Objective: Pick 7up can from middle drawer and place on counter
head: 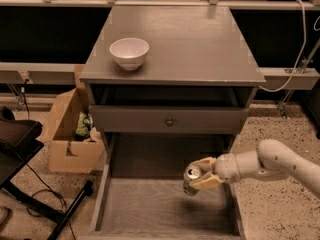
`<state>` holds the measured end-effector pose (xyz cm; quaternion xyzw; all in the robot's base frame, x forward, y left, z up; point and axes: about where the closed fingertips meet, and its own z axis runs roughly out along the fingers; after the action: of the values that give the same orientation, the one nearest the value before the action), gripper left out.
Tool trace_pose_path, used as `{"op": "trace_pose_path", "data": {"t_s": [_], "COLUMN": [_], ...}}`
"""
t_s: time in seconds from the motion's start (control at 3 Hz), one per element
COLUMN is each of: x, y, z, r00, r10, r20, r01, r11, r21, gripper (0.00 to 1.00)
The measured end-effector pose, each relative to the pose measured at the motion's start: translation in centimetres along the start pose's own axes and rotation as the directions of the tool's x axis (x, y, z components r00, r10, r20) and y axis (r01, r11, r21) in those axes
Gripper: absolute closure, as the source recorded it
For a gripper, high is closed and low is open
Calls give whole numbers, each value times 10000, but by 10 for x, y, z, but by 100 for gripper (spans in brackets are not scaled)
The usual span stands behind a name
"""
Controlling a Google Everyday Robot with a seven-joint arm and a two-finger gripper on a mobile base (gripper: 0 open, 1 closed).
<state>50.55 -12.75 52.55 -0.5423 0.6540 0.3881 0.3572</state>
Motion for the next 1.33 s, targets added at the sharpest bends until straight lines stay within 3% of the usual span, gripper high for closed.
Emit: {"op": "trace_pose_path", "data": {"t_s": [0.33,0.67,1.0,1.33], "x": [-99,-213,-324,-421], "y": [7,8,2,-41], "z": [-41,-108,-167,-182], "r00": [9990,9984,9980,9991], "r10": [408,375,116,173], "r20": [-171,-432,-614,-393], "r01": [-408,-351,-23,-81], "r11": [9992,9979,9887,9745], "r21": [32,553,1501,2242], "gripper": [100,100,100,100]}}
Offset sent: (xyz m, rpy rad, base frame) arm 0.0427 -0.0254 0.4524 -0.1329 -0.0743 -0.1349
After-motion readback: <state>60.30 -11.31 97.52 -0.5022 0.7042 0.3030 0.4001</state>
